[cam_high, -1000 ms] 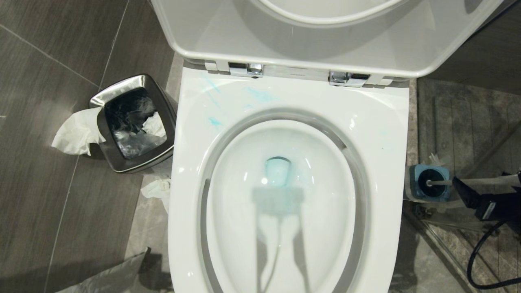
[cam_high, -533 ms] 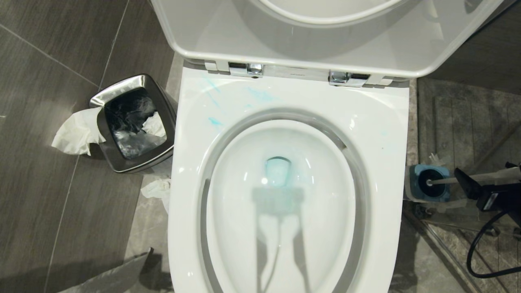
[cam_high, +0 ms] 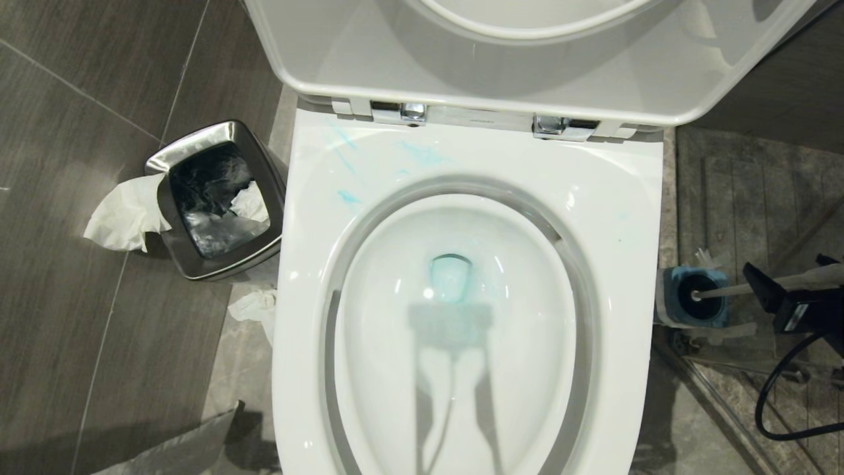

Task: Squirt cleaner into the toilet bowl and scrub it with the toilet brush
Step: Scrub the toilet bowl

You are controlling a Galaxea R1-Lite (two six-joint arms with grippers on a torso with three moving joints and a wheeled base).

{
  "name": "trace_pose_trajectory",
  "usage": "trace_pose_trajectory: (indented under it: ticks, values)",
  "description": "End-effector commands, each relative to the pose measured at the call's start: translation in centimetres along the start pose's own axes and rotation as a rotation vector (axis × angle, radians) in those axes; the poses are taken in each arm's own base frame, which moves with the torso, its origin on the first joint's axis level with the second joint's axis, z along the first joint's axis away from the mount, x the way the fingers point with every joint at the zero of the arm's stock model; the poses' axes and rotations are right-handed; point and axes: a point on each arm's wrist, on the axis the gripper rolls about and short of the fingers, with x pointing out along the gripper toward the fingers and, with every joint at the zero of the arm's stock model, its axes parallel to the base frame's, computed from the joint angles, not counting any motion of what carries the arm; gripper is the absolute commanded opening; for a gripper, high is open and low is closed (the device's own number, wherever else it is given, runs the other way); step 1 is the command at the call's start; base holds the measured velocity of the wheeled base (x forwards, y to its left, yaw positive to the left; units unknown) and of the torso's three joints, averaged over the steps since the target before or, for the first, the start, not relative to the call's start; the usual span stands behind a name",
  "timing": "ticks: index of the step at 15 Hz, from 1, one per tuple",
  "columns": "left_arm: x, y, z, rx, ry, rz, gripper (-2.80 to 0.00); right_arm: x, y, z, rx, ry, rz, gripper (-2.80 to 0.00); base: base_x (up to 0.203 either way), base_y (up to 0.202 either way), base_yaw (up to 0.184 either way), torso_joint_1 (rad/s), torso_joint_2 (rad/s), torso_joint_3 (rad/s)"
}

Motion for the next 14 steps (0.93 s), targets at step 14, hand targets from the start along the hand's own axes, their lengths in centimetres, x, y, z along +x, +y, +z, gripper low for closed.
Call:
trace_pose_trajectory:
  ticks: [14]
  values:
    - [0.00, 0.00, 0.00, 0.001, 0.000, 0.000, -2.80, -0.76, 0.12, 0.16, -0.013, -0.004, 0.002, -2.80, 0.000, 0.000, 0.000, 0.000, 0.00, 0.000]
